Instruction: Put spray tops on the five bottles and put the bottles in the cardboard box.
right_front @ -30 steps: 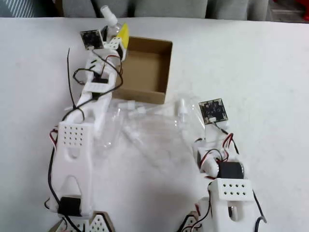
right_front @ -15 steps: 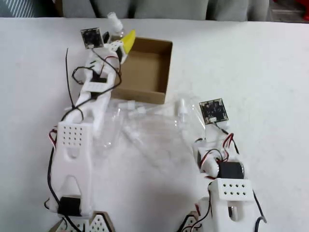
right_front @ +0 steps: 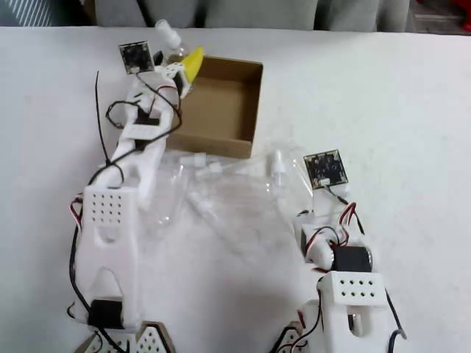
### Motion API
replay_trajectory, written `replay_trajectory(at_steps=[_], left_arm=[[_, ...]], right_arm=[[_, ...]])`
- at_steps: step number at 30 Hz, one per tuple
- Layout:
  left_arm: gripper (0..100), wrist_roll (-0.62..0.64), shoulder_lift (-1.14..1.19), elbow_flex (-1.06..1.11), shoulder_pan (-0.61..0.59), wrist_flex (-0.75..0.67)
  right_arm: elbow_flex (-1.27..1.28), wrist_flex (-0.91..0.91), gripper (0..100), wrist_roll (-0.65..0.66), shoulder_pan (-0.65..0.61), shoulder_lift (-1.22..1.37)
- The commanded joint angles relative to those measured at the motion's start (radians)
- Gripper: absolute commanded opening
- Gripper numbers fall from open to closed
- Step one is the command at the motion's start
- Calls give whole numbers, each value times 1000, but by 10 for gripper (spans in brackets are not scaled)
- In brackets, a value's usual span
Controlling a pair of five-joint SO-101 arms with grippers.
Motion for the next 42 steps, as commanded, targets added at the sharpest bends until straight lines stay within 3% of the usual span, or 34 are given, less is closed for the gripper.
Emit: replay_trajectory(at_steps=[1,17,29,42], left_arm=[[350,8,-202,104,-15,6],[347,8,-737,695,8,37],[347,8,-1320,1023,-4,601],[346,8,-1655,1054,-42,1249]], right_arm=[[-3,-15,17,9,8,-12],[-3,-15,17,9,10,-12],[-3,-13,17,9,10,-12],[-3,-10,17,9,10,-12]])
